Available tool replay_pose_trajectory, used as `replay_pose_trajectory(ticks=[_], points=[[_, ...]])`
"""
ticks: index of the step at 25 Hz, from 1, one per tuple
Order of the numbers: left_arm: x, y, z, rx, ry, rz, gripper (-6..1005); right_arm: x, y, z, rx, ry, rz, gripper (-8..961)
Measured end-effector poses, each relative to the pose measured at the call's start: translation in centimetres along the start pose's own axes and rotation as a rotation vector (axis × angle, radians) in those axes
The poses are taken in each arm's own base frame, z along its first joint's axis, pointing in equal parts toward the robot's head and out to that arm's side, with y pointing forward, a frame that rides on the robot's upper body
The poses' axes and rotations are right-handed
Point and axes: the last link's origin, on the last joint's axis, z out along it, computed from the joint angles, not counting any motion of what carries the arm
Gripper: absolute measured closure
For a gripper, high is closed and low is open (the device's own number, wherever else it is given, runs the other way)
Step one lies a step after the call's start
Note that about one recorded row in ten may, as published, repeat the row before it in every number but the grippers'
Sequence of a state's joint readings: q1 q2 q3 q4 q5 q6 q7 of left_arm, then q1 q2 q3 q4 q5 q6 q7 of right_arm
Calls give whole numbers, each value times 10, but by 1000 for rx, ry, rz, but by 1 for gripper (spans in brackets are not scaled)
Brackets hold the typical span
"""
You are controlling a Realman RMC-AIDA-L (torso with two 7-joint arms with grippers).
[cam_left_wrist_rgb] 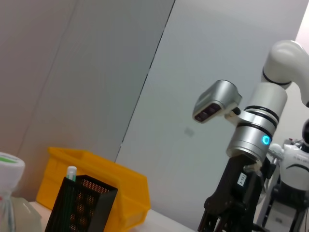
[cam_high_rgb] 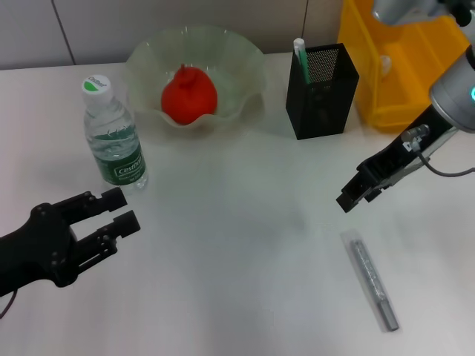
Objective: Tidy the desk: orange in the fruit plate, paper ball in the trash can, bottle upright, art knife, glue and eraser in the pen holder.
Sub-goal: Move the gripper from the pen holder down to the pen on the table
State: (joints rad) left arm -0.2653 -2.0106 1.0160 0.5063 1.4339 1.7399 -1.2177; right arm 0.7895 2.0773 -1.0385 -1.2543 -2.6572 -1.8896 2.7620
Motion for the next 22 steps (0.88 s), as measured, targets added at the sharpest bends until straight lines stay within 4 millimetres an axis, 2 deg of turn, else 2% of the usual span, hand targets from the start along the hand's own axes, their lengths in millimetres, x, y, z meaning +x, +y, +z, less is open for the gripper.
replay_pose_trajectory(ticks=[8, 19, 22], points=[[1, -2, 3, 8, 1, 5, 522, 7, -15, 12, 59, 34, 88, 513], [1, -6, -1, 44, 5, 48, 522, 9, -12, 29, 114, 85, 110, 548], [1, -6, -2, 45, 3, 53, 567, 8, -12, 31, 118, 90, 108, 548]])
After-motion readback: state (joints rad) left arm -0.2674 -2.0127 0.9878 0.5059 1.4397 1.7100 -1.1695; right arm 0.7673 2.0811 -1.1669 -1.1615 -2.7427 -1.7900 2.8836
